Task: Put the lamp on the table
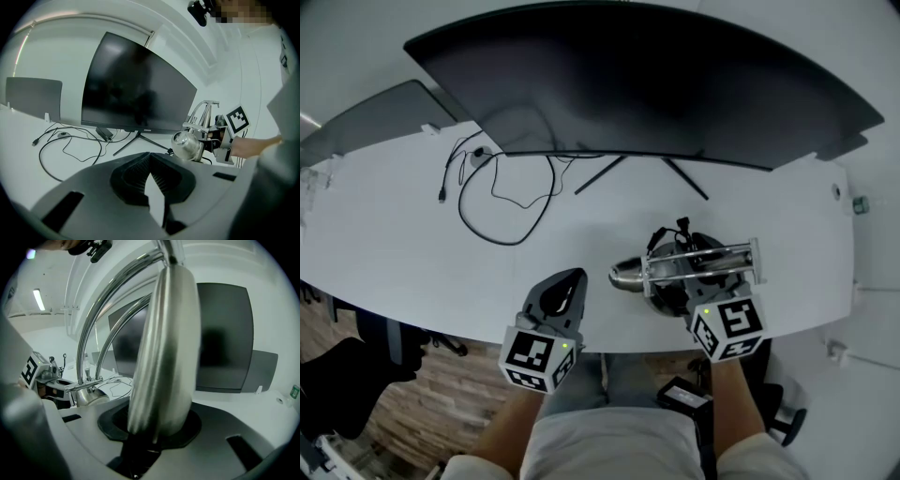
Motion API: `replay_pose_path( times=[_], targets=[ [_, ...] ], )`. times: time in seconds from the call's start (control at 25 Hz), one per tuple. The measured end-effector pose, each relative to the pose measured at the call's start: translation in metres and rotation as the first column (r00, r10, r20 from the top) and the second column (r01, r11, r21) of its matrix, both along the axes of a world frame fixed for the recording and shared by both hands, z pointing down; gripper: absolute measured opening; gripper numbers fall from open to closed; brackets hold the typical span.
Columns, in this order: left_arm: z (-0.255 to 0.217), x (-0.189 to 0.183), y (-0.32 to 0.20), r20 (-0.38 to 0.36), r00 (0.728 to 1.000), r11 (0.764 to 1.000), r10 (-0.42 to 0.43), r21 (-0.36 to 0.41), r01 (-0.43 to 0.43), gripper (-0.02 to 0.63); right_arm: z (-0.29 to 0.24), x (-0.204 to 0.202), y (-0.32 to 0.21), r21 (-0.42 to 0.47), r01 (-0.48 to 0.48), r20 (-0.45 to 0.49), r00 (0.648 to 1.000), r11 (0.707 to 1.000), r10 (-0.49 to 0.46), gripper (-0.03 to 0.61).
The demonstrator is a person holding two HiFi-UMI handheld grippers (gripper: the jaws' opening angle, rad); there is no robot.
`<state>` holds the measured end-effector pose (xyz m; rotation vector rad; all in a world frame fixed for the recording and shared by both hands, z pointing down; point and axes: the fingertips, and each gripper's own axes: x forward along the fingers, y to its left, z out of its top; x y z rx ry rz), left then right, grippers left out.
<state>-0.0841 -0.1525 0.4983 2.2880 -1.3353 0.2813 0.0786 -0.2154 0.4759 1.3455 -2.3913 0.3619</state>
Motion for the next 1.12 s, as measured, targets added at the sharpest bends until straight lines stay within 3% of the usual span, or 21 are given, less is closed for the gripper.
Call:
replay_pose_path(
  times=[1.12],
  targets=[
    [0.028, -0.001, 0.001, -0.002, 1.000, 0.999, -0.003, -0.053, 0.002, 0.002, 0.047, -0.011, -0.018, 0.017, 0.006, -0.039, 0.999, 1.000, -0.005, 0.138]
  ],
)
